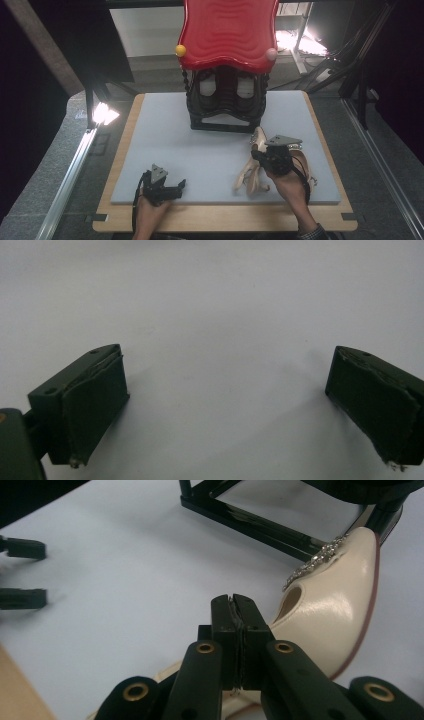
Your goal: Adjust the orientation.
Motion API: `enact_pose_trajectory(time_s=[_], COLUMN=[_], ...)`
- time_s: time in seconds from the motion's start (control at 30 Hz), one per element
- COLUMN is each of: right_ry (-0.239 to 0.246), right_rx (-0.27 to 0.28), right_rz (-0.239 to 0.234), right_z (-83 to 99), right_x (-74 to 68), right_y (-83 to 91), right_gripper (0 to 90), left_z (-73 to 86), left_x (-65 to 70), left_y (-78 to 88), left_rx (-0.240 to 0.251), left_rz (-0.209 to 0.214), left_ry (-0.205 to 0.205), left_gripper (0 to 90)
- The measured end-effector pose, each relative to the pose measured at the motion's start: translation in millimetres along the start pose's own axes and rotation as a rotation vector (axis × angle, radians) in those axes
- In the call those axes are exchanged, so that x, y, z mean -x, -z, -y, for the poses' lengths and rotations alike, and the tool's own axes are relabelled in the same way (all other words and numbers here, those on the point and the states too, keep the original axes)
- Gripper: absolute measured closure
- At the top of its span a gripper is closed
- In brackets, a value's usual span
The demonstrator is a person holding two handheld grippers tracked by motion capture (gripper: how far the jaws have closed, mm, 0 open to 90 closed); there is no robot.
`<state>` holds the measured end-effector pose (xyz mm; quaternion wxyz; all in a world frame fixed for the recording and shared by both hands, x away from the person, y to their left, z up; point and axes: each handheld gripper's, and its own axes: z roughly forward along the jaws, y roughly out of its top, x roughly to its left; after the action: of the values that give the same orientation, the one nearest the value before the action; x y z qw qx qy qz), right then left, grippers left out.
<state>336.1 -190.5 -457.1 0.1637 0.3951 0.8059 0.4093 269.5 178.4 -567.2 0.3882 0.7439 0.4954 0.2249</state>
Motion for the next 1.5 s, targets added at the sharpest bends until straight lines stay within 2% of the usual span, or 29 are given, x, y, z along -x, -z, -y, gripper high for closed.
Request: enact_pose_trajectory(time_s=[0.17,0.3,0.47,0.8,0.87,0.93,1.03,1.17,1.27,1.43,1.5], right_ry=[0.001,-0.015,-0.021,-0.085,-0.104,-0.113,-0.127,-0.118,-0.107,-0.091,-0.075], right_rx=[-0.025,-0.029,-0.034,-0.070,-0.093,-0.094,-0.076,-0.049,-0.038,-0.019,-0.009], right_rz=[0.022,0.027,0.066,0.135,0.134,0.131,0.120,0.120,0.130,0.154,0.183], right_z=[0.6,1.3,0.8,0.1,0.9,2.1,1.2,-3.6,-7.8,-12.9,-12.3], right_x=[-1.2,-1.1,2.6,22.6,27.0,29.2,30.4,30.9,32.6,40.5,46.4], right_y=[-14.5,-16.4,-11.1,5.5,7.0,9.0,15.1,25.4,33.7,46.7,52.0], right_gripper=[87.2,87.4,87.2,82.9,82.0,81.9,81.0,78.6,74.4,62.4,55.8], left_z=[0.0,0.0,0.1,0.0,0.0,0.0,0.0,0.0,0.1,0.3,0.4], left_x=[0.0,0.0,0.1,0.1,0.1,0.2,0.2,0.3,0.8,1.6,1.7], left_y=[0.0,0.1,0.1,0.1,0.1,0.1,0.1,0.1,0.0,0.4,0.2], left_rx=[0.000,0.000,0.000,0.000,0.000,0.000,0.000,-0.001,0.002,0.001,0.004], left_rz=[0.000,0.000,-0.001,-0.001,-0.001,-0.001,-0.001,-0.002,-0.002,-0.008,-0.009], left_ry=[-0.001,-0.001,-0.001,-0.002,-0.002,-0.002,-0.002,-0.002,0.003,0.001,0.003], left_gripper=[2.9,2.9,3.0,3.0,3.0,3.0,3.0,3.0,3.0,3.3,3.3])
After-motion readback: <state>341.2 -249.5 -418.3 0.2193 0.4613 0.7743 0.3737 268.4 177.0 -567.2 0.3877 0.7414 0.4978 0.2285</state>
